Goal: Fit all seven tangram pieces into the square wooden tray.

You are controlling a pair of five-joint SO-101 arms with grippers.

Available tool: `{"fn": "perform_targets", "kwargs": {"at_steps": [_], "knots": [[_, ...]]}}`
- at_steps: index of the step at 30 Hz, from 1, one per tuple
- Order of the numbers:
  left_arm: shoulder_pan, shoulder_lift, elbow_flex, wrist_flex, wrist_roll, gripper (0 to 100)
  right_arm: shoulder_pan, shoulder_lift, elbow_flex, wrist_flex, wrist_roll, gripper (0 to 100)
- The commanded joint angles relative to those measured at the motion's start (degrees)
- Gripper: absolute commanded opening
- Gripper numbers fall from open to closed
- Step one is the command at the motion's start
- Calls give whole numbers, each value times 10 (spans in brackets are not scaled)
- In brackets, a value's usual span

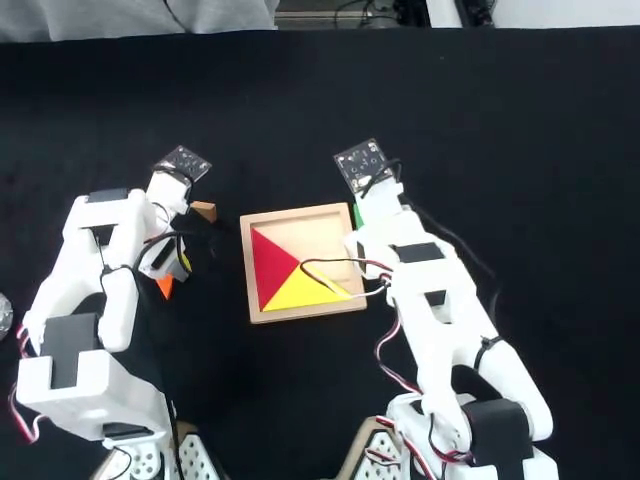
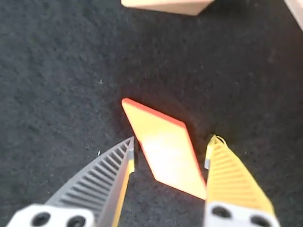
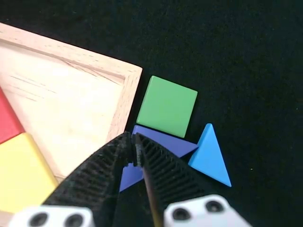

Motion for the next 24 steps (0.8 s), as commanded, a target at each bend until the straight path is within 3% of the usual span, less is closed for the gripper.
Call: {"fn": "perform_targets", "kwargs": {"at_steps": [1,6,12,16,20,24], "knots": [[-10,20,-21,10,37,242,6,-20,1,-11,5,11],[13,29,-43,46,51,239,6,-20,1,-11,5,11],[47,25,-34,53,97,101,8,-20,1,-11,5,11],[48,19,-47,70,156,126,10,-23,1,-11,5,11],[59,-34,-129,185,220,126,11,-24,0,-11,5,11],[112,-94,-262,309,345,126,53,-29,-11,-11,0,11]]}}
